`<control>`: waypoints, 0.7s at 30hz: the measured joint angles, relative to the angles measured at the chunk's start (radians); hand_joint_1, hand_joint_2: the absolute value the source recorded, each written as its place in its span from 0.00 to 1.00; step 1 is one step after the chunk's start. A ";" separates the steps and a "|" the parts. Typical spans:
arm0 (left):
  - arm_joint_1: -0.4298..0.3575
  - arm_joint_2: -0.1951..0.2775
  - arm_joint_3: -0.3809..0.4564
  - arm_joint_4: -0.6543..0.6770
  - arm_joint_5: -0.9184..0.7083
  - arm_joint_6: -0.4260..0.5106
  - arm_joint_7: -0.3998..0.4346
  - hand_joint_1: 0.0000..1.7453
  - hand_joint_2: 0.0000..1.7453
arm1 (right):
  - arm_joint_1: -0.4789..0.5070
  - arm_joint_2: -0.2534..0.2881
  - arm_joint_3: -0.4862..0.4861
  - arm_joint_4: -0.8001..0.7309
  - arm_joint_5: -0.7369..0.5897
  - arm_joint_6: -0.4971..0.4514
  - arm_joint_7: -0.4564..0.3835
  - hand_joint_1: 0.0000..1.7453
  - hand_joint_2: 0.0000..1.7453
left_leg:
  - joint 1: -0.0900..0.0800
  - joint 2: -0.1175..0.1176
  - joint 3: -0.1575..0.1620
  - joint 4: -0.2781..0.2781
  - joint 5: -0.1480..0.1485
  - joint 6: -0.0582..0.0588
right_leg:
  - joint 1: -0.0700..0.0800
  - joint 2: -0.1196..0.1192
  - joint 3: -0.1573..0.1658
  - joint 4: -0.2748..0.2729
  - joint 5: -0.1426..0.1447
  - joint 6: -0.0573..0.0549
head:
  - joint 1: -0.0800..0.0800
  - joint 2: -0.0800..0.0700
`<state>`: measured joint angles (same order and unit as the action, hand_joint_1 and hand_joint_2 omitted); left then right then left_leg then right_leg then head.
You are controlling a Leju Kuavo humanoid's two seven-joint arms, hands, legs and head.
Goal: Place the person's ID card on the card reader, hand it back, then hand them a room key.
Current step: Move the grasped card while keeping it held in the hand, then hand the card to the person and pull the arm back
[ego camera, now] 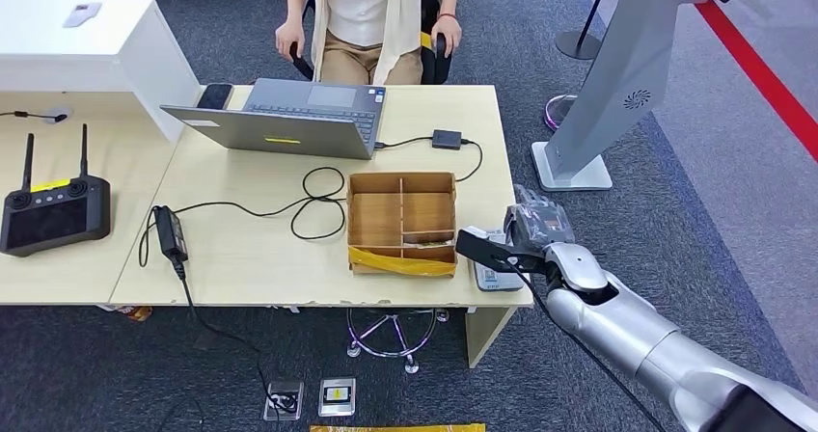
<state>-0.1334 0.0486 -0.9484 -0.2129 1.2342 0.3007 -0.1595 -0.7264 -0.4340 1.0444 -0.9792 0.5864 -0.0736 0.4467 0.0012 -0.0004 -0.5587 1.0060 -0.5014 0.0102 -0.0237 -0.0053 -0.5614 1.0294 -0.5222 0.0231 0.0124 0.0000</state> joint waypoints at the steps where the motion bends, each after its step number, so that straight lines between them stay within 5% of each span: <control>1: 0.000 0.001 0.000 0.000 -0.003 0.000 0.000 0.00 0.00 | -0.012 0.000 -0.002 -0.006 0.012 0.013 0.016 1.00 1.00 | 0.000 0.000 0.000 0.000 0.000 0.000 | 0.000 0.000 0.000 0.000 0.000 0.000 | 0.000 0.000; 13: -0.005 0.002 -0.006 0.000 -0.036 0.016 0.000 0.00 0.00 | -0.141 -0.008 -0.060 -0.154 0.116 0.170 0.146 1.00 1.00 | 0.000 0.001 0.000 0.000 0.000 0.000 | 0.000 0.000 -0.001 0.000 0.000 0.000 | 0.000 0.000; 21: -0.007 0.001 -0.012 0.000 -0.044 0.021 0.003 0.00 0.00 | -0.193 0.003 -0.084 -0.215 0.126 0.208 0.152 1.00 1.00 | 0.000 0.001 0.000 0.000 0.000 0.000 | 0.000 0.001 0.000 0.000 0.000 0.000 | 0.000 0.000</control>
<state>-0.1405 0.0499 -0.9608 -0.2129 1.1905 0.3219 -0.1560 -0.9192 -0.4310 0.9600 -1.1945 0.7128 0.1342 0.5987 0.0013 0.0005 -0.5587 1.0062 -0.5013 0.0102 -0.0235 -0.0047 -0.5617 1.0296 -0.5222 0.0231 0.0125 0.0000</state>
